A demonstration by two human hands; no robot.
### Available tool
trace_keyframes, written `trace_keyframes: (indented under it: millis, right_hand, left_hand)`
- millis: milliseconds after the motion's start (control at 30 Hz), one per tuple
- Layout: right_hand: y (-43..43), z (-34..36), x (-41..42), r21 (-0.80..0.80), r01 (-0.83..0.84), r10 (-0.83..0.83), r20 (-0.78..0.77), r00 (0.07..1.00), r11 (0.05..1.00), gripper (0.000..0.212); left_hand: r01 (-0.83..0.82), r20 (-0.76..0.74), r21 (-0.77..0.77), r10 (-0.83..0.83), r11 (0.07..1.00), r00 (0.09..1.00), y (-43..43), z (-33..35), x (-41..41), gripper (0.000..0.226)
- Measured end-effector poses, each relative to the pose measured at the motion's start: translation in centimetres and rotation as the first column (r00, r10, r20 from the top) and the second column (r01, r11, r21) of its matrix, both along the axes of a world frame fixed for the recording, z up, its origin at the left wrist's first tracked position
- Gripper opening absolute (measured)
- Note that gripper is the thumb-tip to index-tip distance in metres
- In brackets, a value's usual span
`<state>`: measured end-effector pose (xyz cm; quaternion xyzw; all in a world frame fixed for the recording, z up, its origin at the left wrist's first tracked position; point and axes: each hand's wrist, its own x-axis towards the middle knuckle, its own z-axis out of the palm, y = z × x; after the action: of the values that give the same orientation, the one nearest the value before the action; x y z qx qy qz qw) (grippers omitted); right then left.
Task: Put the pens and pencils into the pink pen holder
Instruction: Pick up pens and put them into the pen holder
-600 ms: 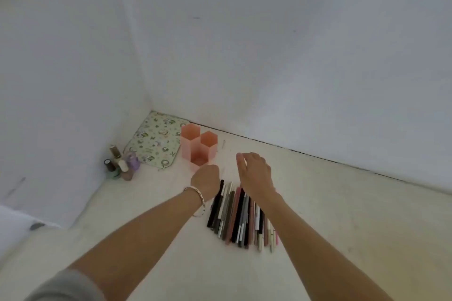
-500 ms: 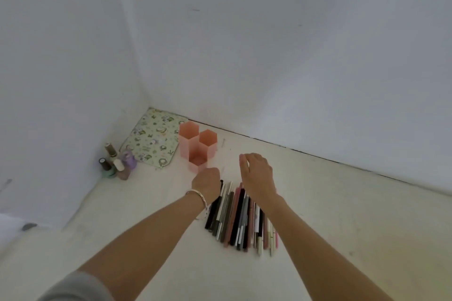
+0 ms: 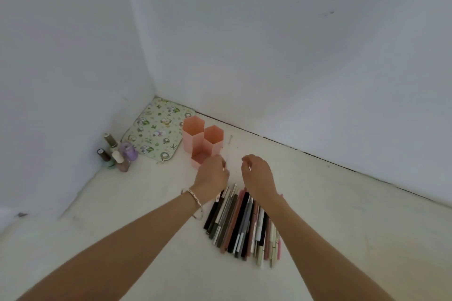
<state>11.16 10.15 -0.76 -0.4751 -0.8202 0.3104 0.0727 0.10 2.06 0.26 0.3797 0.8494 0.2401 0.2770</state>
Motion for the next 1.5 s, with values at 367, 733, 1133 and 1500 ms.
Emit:
trace_keyframes:
  millis: [367, 733, 1133, 1500]
  right_hand:
    - [-2.5, -2.9, -4.8, 0.114, -0.265, 0.161, 0.552, 0.818, 0.957, 0.030]
    - [4.1, 6.2, -3.9, -0.283, 0.052, -0.069, -0.048, 0.996, 0.958, 0.030]
    - [2.9, 11.2, -6.9, -0.095, 0.328, -0.303, -0.674, 0.674, 0.940, 0.008]
    - [-1.4, 6.6, -10.0, 0.153, 0.078, 0.021, -0.559, 0.829, 0.985, 0.009]
  left_hand:
    - [-0.361, 0.248, 0.545, 0.266, 0.757, 0.932, -2.2, 8.2, -6.9, 0.095]
    - [-0.381, 0.190, 0.740, 0.372, 0.554, 0.909, -0.7, 9.1, -11.9, 0.056]
    - [-0.021, -0.328, 0.465, 0.195, 0.885, 0.924, -1.4, 2.2, -12.0, 0.039]
    - [-0.200, -0.089, 0.602, 0.314, 0.773, 0.945, -6.1, 6.4, -10.0, 0.028]
